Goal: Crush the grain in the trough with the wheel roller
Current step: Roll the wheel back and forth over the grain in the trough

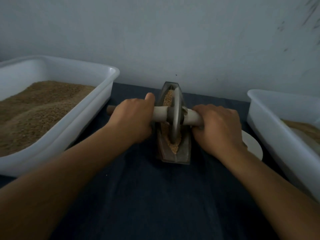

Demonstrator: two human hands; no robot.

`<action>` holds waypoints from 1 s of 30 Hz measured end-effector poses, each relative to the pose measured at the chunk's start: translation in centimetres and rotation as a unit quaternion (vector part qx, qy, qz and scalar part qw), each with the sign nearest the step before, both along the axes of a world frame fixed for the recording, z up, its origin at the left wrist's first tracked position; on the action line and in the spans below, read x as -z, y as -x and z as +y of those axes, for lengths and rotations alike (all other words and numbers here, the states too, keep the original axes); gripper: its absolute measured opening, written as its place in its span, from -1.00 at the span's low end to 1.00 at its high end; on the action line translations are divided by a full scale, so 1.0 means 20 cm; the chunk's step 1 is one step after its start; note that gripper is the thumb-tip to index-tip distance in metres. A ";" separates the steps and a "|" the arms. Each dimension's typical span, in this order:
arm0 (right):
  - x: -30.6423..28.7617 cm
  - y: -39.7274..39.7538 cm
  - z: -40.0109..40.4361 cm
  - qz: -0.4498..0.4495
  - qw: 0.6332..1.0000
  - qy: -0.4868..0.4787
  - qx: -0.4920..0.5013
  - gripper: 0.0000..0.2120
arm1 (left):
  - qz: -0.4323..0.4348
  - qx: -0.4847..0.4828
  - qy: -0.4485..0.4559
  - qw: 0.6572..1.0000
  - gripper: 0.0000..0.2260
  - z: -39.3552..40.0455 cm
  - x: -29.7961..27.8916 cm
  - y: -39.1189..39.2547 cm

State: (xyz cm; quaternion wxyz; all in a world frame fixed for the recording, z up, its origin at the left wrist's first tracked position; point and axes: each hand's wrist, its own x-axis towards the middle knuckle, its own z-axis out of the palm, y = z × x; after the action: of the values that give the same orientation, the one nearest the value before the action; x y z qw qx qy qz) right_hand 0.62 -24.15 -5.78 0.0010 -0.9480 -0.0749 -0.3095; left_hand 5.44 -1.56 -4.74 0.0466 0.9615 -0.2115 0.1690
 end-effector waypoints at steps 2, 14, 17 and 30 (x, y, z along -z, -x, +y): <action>-0.01 0.05 0.00 0.016 0.999 -0.031 -0.012 -0.74 | -0.020 0.013 0.019 1.000 -0.61 0.02 -0.01 0.04; 0.06 -0.18 -0.06 0.019 0.999 0.036 0.015 -0.81 | -0.047 0.008 -0.063 0.997 -0.60 -0.07 0.01 -0.11; 0.05 -0.31 -0.07 0.035 0.998 0.045 0.039 -0.79 | -0.026 -0.003 -0.063 0.998 -0.61 -0.10 -0.01 -0.23; -0.02 -0.63 -0.12 0.160 0.983 0.016 0.084 -0.64 | 0.050 -0.048 -0.098 0.993 -0.55 -0.20 -0.12 -0.51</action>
State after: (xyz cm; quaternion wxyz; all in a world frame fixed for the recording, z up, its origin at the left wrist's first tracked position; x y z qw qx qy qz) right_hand 13.13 -26.59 -5.33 -0.0285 -0.9881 0.0011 -0.1511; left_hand 15.60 -5.49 -2.40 -0.0459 0.9778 -0.1778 0.1011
